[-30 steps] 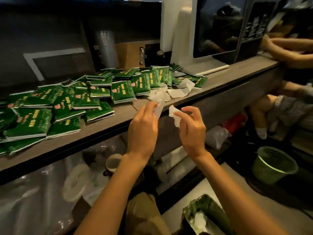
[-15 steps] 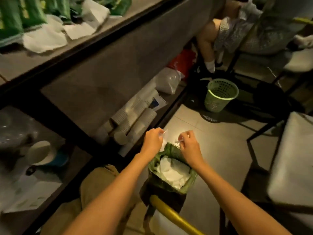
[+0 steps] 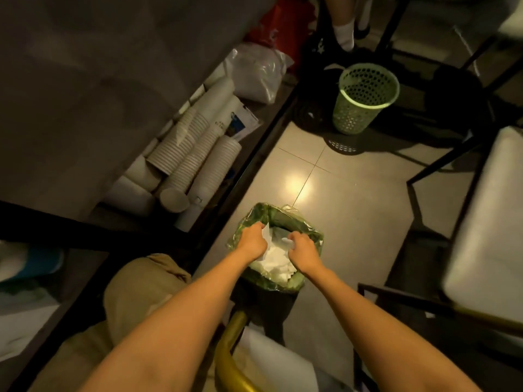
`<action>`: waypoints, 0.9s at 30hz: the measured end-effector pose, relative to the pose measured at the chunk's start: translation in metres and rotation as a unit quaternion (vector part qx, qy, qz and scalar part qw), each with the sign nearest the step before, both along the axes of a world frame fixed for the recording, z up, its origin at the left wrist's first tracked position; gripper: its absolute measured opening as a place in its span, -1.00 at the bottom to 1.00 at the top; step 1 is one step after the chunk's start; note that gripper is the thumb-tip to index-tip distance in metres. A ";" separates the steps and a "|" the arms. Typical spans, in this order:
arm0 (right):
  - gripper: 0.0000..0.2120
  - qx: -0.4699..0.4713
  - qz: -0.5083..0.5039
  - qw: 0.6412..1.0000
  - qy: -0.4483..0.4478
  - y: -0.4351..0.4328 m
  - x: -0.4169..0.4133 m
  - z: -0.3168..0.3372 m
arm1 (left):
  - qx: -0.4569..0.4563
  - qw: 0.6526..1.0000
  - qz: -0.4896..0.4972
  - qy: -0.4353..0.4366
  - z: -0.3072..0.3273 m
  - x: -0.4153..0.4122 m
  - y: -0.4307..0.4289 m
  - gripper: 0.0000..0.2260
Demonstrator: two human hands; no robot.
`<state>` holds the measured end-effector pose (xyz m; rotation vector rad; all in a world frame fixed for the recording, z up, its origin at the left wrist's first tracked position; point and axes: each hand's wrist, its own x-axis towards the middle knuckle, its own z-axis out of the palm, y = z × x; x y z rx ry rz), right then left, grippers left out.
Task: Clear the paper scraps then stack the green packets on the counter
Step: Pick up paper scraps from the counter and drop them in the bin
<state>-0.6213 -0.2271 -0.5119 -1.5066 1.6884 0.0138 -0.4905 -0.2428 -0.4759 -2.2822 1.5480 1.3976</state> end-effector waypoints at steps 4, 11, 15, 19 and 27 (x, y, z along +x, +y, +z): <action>-0.54 0.038 -0.002 0.999 -0.006 0.001 0.000 -0.001 | 0.054 0.996 0.006 0.071 -0.009 -0.002 0.012 -0.42; -0.61 0.008 0.058 0.996 0.074 -0.006 0.000 0.030 | -0.027 1.000 -0.015 0.006 0.024 0.010 0.003 -0.61; -0.69 -0.119 0.099 0.982 0.104 -0.026 0.017 0.081 | -0.149 0.985 -0.061 -0.065 0.072 0.028 -0.005 -0.69; -0.70 -0.273 0.100 0.955 0.065 -0.047 0.041 0.157 | -0.290 0.952 -0.044 -0.090 0.142 0.054 -0.013 -0.70; -0.70 -0.474 0.123 0.871 -0.022 -0.063 0.095 0.316 | -0.589 0.795 0.034 -0.143 0.316 0.109 0.006 -0.72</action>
